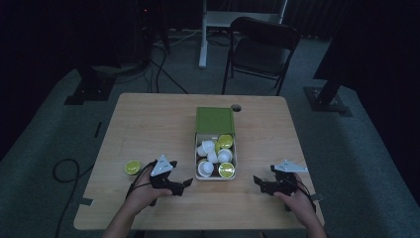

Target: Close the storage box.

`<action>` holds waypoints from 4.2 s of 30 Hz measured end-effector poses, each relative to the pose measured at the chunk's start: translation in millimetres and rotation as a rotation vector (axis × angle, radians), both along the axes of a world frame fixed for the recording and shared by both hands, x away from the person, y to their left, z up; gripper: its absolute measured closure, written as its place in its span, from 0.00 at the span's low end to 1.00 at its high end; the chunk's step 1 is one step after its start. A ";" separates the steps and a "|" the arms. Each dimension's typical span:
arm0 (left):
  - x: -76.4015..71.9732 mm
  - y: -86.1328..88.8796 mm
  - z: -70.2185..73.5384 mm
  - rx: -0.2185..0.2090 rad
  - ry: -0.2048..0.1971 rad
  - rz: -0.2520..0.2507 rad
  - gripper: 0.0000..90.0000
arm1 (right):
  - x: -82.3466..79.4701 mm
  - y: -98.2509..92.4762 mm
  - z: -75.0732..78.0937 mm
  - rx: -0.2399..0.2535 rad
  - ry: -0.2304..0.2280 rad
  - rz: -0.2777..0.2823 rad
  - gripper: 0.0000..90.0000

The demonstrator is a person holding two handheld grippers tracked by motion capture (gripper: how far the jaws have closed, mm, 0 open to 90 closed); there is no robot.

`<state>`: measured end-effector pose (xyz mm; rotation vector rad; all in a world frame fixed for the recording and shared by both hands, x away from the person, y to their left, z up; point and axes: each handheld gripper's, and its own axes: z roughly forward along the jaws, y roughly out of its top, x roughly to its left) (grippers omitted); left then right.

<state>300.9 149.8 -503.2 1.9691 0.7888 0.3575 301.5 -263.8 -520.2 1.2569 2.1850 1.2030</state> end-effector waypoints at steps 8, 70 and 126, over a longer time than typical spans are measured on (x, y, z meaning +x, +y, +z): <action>4.7 -10.2 7.9 -0.028 -0.056 -0.006 0.14 | 1.8 24.7 16.7 0.074 -0.034 0.091 0.13; 56.6 -17.5 8.6 0.002 -0.056 0.075 0.13 | 55.9 53.8 22.2 0.111 -0.039 0.111 0.13; 96.7 -19.6 11.6 0.004 -0.053 0.127 0.11 | 94.8 58.6 27.1 0.113 -0.035 0.039 0.13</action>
